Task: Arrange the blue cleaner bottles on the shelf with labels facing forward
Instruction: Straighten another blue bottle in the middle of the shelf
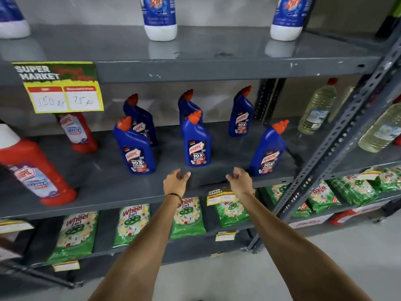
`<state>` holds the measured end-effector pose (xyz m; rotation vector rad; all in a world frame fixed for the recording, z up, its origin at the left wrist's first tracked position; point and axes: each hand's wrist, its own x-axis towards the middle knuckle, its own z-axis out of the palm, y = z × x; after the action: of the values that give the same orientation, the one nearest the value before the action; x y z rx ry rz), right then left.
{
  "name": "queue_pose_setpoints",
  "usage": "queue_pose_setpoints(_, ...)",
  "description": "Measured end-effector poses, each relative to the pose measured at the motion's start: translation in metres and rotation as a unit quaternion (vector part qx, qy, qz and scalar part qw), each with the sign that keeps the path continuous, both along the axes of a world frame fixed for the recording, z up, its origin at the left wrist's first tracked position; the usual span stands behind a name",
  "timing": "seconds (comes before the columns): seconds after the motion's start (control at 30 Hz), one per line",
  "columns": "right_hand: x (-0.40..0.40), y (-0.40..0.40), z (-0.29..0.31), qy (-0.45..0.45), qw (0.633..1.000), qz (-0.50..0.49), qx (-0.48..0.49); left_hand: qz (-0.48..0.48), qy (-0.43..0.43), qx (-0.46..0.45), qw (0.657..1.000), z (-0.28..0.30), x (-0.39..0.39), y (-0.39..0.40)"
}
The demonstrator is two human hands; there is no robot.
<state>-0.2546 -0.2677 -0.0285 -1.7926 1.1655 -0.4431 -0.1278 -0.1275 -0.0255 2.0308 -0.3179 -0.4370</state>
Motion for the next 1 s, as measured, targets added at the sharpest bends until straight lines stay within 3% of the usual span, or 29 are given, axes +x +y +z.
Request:
queue_pose_setpoints(0.37, 0.073, -0.012, 0.001, -0.053, 0.990, 0.092, 0.089, -0.019, 0.036, -0.025, 0.999, 0.001, 0.034, -0.021)
queue_pose_setpoints(0.57, 0.088, -0.028, -0.004, -0.090, 0.981, 0.144, 0.094, -0.086, 0.033, -0.055, 0.994, 0.001, 0.049, -0.035)
queue_pose_setpoints(1.0, 0.079, -0.020, -0.011, -0.117, 0.977, 0.147, 0.101, -0.080, 0.031, -0.086, 0.993, 0.001, 0.037, -0.030)
